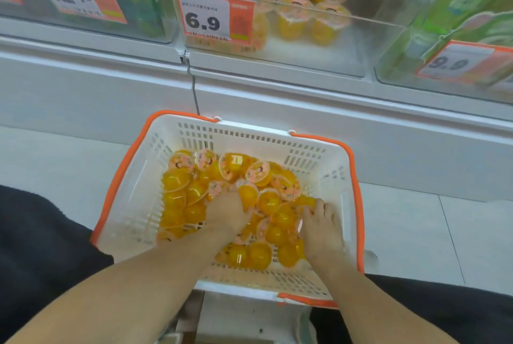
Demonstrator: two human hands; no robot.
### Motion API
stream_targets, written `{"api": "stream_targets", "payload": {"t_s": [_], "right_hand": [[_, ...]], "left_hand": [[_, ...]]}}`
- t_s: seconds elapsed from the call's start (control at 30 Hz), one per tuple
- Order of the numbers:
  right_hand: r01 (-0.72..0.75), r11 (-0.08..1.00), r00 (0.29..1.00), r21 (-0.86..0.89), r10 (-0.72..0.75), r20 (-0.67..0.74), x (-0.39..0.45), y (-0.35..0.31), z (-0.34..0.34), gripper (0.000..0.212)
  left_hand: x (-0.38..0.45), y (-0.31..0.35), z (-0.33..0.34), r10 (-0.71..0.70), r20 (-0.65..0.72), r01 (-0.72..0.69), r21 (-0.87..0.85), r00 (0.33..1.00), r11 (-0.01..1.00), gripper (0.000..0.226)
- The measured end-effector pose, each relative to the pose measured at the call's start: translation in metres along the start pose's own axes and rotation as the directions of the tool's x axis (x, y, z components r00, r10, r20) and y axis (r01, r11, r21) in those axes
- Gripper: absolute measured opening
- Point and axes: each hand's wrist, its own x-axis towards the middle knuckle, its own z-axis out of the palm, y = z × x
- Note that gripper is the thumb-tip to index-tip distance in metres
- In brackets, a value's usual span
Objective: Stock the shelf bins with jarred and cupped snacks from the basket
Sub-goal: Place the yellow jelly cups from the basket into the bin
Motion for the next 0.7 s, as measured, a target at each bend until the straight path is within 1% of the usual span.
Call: {"api": "stream_targets", "payload": {"t_s": [0.03, 0.07, 0.1, 0.17, 0.2, 0.23, 0.3, 0.4, 0.5, 0.57, 0.63, 0.67, 0.7], "right_hand": [[0.000, 1.000, 1.000, -0.022, 0.000, 0.006, -0.002, 0.001, 0.002, 0.055], [0.006, 0.999, 1.000, -0.047, -0.007, -0.009, 0.000, 0.003, 0.008, 0.055], [0.012, 0.999, 1.000, -0.053, -0.012, 0.000, 0.000, 0.003, 0.010, 0.055], [-0.001, 1.000, 1.000, 0.009, 0.001, 0.008, 0.003, 0.004, 0.016, 0.052], [-0.018, 0.997, 1.000, 0.081, 0.017, 0.017, 0.005, 0.004, 0.020, 0.051], [-0.035, 0.989, 0.999, 0.145, 0.030, 0.031, 0.006, 0.004, 0.020, 0.051], [-0.067, 0.967, 0.996, 0.245, 0.052, 0.069, 0.009, 0.003, 0.020, 0.057], [-0.100, 0.966, 0.992, 0.240, 0.077, 0.104, 0.012, -0.003, 0.022, 0.061], [-0.086, 0.978, 0.995, 0.192, 0.074, 0.071, 0.012, -0.004, 0.027, 0.058], [-0.047, 0.988, 0.998, 0.144, 0.042, 0.036, 0.012, -0.001, 0.027, 0.054], [-0.034, 0.988, 0.999, 0.149, 0.035, -0.002, 0.011, 0.003, 0.029, 0.053], [-0.041, 0.984, 0.999, 0.172, 0.045, -0.018, 0.011, 0.003, 0.029, 0.054], [-0.047, 0.978, 0.998, 0.201, 0.056, -0.037, 0.009, 0.004, 0.029, 0.056]], "left_hand": [[0.004, 0.001, 0.000, 0.052, -0.063, -0.052, -0.002, 0.997, 0.999, 0.067], [0.007, 0.003, -0.001, 0.102, -0.082, -0.101, 0.010, 0.991, 0.995, 0.068], [0.011, 0.004, 0.001, 0.160, -0.084, -0.158, 0.033, 0.983, 0.987, 0.069], [0.014, 0.006, 0.002, 0.185, -0.027, -0.184, 0.024, 0.982, 0.983, 0.072], [0.015, 0.007, 0.006, 0.172, -0.022, -0.172, -0.006, 0.985, 0.985, 0.069], [0.015, 0.006, 0.012, 0.152, -0.045, -0.154, -0.052, 0.987, 0.987, 0.064], [0.012, 0.006, 0.021, 0.090, -0.073, -0.101, -0.159, 0.993, 0.982, 0.055], [0.008, 0.003, 0.031, -0.010, -0.043, 0.000, -0.229, 0.999, 0.973, 0.052], [0.005, -0.005, 0.037, -0.089, -0.011, 0.082, -0.315, 0.996, 0.946, 0.049], [0.005, -0.010, 0.039, -0.096, 0.000, 0.088, -0.398, 0.995, 0.913, 0.051], [0.009, -0.016, 0.037, -0.104, 0.029, 0.105, -0.467, 0.994, 0.878, 0.048], [0.012, -0.018, 0.034, -0.117, 0.066, 0.134, -0.515, 0.991, 0.846, 0.045], [0.015, -0.021, 0.030, -0.128, 0.131, 0.181, -0.579, 0.983, 0.795, 0.041]]}}
